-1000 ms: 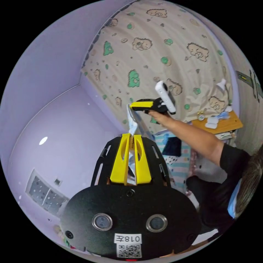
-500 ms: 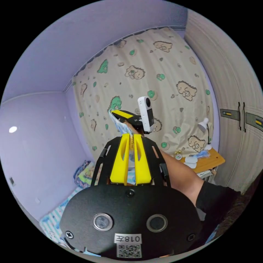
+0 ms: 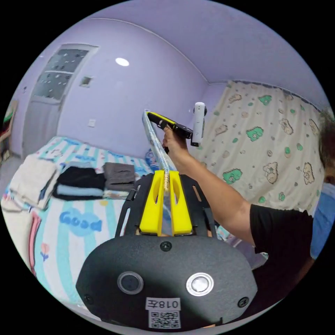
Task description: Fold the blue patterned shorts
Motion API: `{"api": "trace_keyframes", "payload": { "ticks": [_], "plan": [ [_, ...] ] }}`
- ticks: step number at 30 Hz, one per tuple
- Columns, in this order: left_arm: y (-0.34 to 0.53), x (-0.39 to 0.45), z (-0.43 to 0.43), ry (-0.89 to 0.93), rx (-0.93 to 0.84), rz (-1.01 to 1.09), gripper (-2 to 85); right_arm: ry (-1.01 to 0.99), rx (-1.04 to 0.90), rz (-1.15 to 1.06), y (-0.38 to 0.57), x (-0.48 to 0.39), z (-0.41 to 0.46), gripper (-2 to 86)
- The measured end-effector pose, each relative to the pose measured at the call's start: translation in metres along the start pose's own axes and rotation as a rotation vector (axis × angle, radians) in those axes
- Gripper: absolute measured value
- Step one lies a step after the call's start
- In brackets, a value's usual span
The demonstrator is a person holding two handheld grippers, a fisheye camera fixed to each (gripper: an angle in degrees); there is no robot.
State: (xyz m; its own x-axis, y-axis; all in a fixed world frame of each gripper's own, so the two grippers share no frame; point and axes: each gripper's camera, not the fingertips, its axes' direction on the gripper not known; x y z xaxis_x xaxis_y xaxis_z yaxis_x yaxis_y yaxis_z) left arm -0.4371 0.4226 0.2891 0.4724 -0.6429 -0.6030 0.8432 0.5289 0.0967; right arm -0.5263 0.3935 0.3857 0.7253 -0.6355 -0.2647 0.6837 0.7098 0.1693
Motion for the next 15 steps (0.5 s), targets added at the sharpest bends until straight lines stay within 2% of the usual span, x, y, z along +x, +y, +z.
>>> {"api": "trace_keyframes", "payload": {
  "ticks": [3,5,7,10,13,15],
  "plan": [
    [0.088,-0.124,-0.054,-0.242,0.013,-0.174,0.0,-0.129,-0.081,-0.028,0.0,-0.079,0.11,2.7],
    [0.15,-0.196,-0.073,-0.327,-0.053,-0.313,-0.1,-0.214,-0.317,-0.156,0.02,-0.136,0.19,4.3],
    [0.235,-0.269,-0.08,-0.434,-0.207,-0.457,-0.1,-0.299,-0.538,-0.244,0.046,-0.159,0.238,5.2],
    [0.323,-0.318,-0.077,-0.456,-0.333,-0.56,0.3,-0.364,-0.629,-0.25,0.075,-0.141,0.274,6.0],
    [0.37,-0.329,-0.079,-0.348,-0.288,-0.583,1.8,-0.471,-0.677,-0.208,0.073,-0.079,0.295,9.3],
    [0.386,-0.321,-0.077,-0.337,-0.283,-0.554,3.5,-0.57,-0.642,-0.143,0.065,-0.026,0.293,10.7]
  ]
}}
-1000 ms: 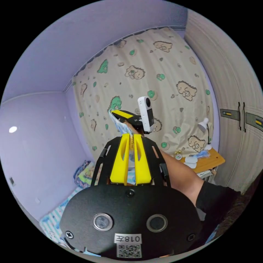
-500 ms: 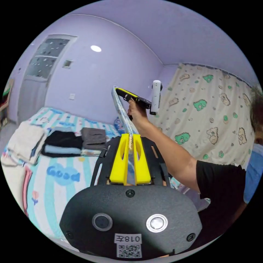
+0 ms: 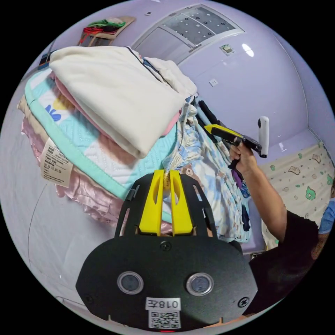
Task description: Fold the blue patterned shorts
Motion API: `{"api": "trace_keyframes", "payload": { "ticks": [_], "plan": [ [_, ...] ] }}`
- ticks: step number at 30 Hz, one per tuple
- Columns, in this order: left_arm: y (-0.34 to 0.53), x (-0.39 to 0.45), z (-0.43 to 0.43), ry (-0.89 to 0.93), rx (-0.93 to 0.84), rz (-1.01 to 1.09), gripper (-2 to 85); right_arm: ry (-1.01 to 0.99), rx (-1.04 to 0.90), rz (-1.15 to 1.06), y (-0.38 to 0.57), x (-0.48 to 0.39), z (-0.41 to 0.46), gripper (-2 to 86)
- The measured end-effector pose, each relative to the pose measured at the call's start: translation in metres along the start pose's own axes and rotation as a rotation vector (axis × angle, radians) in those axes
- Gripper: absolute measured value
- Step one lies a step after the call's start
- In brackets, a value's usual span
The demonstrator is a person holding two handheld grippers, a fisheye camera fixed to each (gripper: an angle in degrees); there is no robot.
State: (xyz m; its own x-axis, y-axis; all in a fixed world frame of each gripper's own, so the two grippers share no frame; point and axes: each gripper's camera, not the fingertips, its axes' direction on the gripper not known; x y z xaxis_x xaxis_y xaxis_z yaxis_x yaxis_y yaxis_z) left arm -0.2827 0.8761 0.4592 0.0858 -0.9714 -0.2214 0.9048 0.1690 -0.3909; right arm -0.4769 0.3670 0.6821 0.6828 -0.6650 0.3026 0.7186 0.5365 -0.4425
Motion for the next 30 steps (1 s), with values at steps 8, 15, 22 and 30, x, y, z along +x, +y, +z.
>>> {"api": "trace_keyframes", "payload": {
  "ticks": [8,15,22,30],
  "plan": [
    [0.074,0.056,-0.025,-0.195,0.196,0.166,11.3,0.006,0.295,0.471,0.201,0.227,-0.167,10.8],
    [0.036,0.167,0.128,-0.294,0.06,0.51,10.6,0.189,0.263,0.982,0.359,0.349,-0.244,10.6],
    [0.028,0.218,0.258,-0.536,0.073,0.693,10.5,0.336,0.212,1.076,0.371,0.43,-0.289,10.8],
    [0.062,0.22,0.341,-0.711,-0.124,0.681,0.3,0.352,0.107,1.077,0.329,0.525,-0.304,11.3]
  ]
}}
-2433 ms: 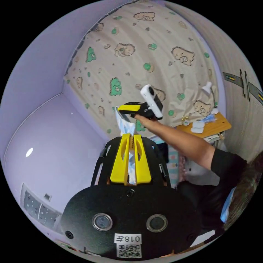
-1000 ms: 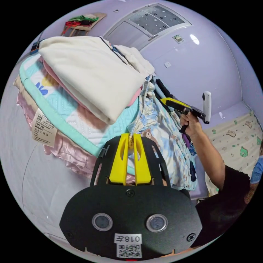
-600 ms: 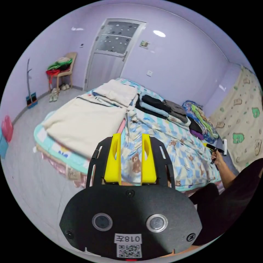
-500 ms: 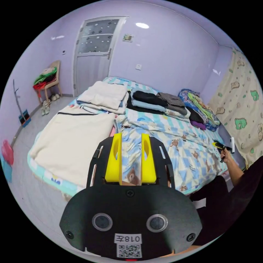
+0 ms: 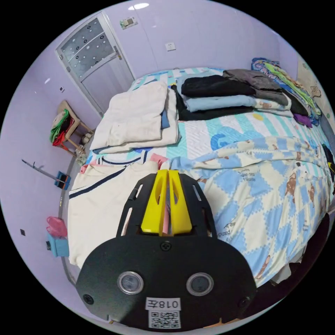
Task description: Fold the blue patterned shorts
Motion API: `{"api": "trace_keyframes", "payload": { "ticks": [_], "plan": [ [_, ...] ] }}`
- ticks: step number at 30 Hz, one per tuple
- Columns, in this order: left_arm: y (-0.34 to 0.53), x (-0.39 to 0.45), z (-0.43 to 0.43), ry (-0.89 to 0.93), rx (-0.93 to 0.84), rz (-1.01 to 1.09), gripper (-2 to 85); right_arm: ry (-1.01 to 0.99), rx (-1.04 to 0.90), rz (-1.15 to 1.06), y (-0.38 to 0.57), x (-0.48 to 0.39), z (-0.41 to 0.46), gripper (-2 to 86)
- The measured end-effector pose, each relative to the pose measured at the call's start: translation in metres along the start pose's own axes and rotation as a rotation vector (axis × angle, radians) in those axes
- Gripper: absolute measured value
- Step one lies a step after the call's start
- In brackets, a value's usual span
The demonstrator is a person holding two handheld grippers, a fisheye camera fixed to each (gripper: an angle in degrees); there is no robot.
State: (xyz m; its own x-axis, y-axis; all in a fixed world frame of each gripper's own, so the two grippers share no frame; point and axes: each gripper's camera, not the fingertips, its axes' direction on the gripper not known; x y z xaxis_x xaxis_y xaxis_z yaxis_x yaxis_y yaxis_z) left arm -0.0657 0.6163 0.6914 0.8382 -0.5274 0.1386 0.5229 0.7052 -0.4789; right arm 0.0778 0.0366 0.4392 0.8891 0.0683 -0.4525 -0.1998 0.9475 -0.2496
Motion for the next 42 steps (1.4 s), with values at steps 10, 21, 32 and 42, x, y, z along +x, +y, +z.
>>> {"api": "trace_keyframes", "payload": {
  "ticks": [10,21,32,42],
  "plan": [
    [0.054,0.034,-0.025,-0.004,0.137,-0.159,-1.0,0.384,-0.181,-0.559,-0.074,-0.048,0.014,11.2],
    [0.092,0.062,-0.049,0.001,0.191,-0.193,-1.0,0.406,-0.322,-0.773,-0.14,-0.043,0.014,2.3],
    [0.13,0.038,-0.051,0.104,0.317,-0.333,-1.0,0.337,0.005,-0.496,-0.28,-0.01,-0.111,-0.1],
    [0.125,0.049,0.002,0.04,0.213,-0.476,-1.0,0.51,-0.024,-0.248,-0.389,-0.009,-0.024,-0.2]
  ]
}}
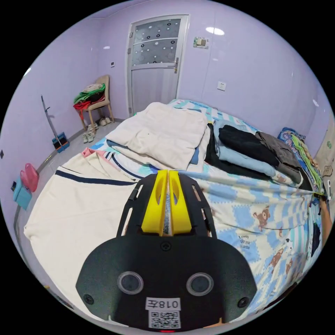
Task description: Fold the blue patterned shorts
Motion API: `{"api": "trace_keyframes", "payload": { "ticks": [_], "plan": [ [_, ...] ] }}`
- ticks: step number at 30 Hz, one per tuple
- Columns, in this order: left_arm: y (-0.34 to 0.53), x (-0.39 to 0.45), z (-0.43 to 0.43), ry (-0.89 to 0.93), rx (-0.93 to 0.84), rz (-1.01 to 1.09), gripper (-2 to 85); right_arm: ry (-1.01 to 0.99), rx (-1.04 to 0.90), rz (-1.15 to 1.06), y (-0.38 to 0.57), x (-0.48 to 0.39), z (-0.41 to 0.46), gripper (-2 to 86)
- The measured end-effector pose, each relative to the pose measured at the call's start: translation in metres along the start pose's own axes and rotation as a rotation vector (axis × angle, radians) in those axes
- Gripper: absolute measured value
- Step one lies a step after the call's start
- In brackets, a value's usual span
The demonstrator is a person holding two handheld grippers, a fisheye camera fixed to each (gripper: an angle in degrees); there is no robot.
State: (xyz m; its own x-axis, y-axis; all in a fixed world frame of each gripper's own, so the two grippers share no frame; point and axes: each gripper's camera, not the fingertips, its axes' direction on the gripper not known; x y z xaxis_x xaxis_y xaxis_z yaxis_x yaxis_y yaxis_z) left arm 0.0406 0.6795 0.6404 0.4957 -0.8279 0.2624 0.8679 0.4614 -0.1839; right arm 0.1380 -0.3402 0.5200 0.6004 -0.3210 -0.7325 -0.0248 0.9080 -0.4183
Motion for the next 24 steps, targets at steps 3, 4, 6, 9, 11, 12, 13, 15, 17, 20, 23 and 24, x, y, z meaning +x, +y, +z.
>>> {"api": "trace_keyframes", "payload": {
  "ticks": [3,4,6,9,11,12,13,15,17,20,23,24],
  "plan": [
    [0.001,0.004,-0.008,-0.045,0.061,0.03,-1.0,0.11,0.114,0.05,0.002,-0.006,-0.007,-0.1],
    [0.001,0.004,-0.012,-0.06,0.085,0.031,-1.0,0.156,0.169,0.078,0.004,-0.004,-0.012,0.0],
    [0.002,0.0,-0.015,-0.085,0.111,0.007,-0.9,0.205,0.218,0.109,0.005,0.002,-0.017,0.2],
    [0.003,-0.009,-0.009,-0.095,0.085,-0.042,-0.5,0.255,0.222,0.099,0.0,0.012,-0.02,1.1],
    [-0.002,-0.01,0.007,-0.085,-0.031,-0.025,0.3,0.156,-0.035,-0.052,-0.015,0.017,0.004,3.5],
    [-0.006,-0.01,0.016,-0.074,-0.114,-0.014,2.3,0.125,-0.101,-0.076,-0.017,0.02,0.009,5.2],
    [-0.009,-0.013,0.017,-0.041,-0.158,-0.004,5.8,0.082,-0.161,-0.08,-0.016,0.03,0.013,8.7],
    [-0.014,-0.019,0.012,0.04,-0.189,0.0,9.2,0.022,-0.181,-0.065,-0.011,0.049,0.01,11.0],
    [-0.018,-0.026,-0.004,0.073,-0.188,0.014,11.5,-0.031,-0.16,-0.049,-0.002,0.079,-0.002,13.4],
    [-0.018,-0.043,-0.047,0.112,-0.154,0.039,12.0,-0.122,-0.07,0.047,0.02,0.13,-0.028,13.8],
    [0.003,-0.068,-0.096,0.167,-0.147,0.054,11.4,-0.238,-0.117,0.064,0.066,0.178,-0.035,13.4],
    [0.019,-0.08,-0.114,0.193,-0.168,0.06,11.4,-0.245,-0.168,0.049,0.078,0.186,-0.031,13.3]
  ]
}}
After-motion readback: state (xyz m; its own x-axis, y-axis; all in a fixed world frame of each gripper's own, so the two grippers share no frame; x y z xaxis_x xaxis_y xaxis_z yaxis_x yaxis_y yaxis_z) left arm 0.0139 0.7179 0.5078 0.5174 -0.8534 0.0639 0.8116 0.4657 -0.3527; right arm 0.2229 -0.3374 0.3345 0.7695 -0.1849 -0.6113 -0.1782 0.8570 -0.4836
